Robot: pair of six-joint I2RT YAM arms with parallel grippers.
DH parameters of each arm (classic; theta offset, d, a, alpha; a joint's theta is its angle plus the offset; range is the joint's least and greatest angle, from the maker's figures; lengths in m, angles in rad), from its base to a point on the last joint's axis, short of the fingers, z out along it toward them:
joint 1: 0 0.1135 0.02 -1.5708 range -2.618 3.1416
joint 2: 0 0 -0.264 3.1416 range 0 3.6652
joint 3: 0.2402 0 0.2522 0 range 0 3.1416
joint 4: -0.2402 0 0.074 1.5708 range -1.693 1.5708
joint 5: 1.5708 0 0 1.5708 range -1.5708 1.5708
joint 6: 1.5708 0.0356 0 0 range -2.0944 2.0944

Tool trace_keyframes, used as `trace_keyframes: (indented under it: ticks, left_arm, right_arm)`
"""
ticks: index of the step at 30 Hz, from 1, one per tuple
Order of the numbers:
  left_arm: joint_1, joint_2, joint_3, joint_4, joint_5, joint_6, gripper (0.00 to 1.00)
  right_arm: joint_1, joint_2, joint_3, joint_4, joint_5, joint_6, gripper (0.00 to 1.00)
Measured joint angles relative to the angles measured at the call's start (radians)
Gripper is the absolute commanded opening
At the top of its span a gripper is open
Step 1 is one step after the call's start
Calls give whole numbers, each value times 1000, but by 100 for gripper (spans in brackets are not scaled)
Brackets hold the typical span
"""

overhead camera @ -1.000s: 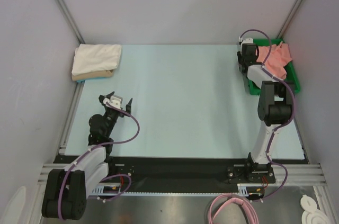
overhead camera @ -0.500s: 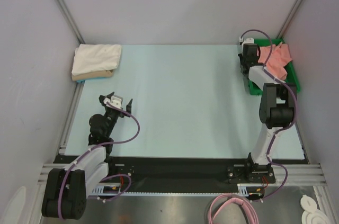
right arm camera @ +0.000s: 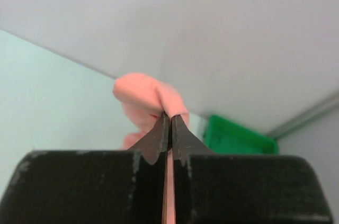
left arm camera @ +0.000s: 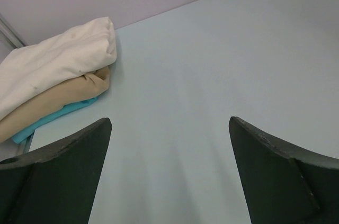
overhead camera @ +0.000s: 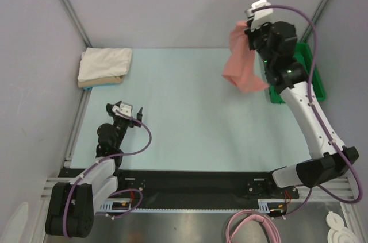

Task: Fold and stack the t-shirts
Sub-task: Move the tshirt to the center of the board

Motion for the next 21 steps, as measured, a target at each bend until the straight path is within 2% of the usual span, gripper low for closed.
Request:
trace_keyframes:
  ticks: [5, 7, 9, 11, 12, 13, 17, 21]
  left_arm:
    - [0, 4, 0, 1, -18, 2, 98]
    - [0, 22, 1, 3, -20, 3, 97]
    - [0, 48, 6, 0, -22, 5, 97]
    - [0, 70, 13, -8, -24, 8, 97]
    - [0, 75, 16, -13, -25, 9, 97]
    - [0, 76, 17, -13, -25, 10, 97]
    - [0, 72, 18, -11, -25, 11, 97]
    - [0, 64, 18, -10, -25, 11, 97]
  right_arm:
    - [-130, -55, 96, -61, -270, 132, 0]
    - [-139, -55, 125, -91, -360, 160, 0]
    - [-126, -60, 129, -111, -449, 181, 7]
    - [-109, -75, 89, -109, -511, 197, 35]
    - [-102, -89, 44, -97, -525, 196, 63]
    - [-99, -98, 3, -95, -531, 196, 66]
    - [-96, -78, -236, -55, -471, 124, 66]
    - [-88, -13, -481, -50, -393, 18, 58]
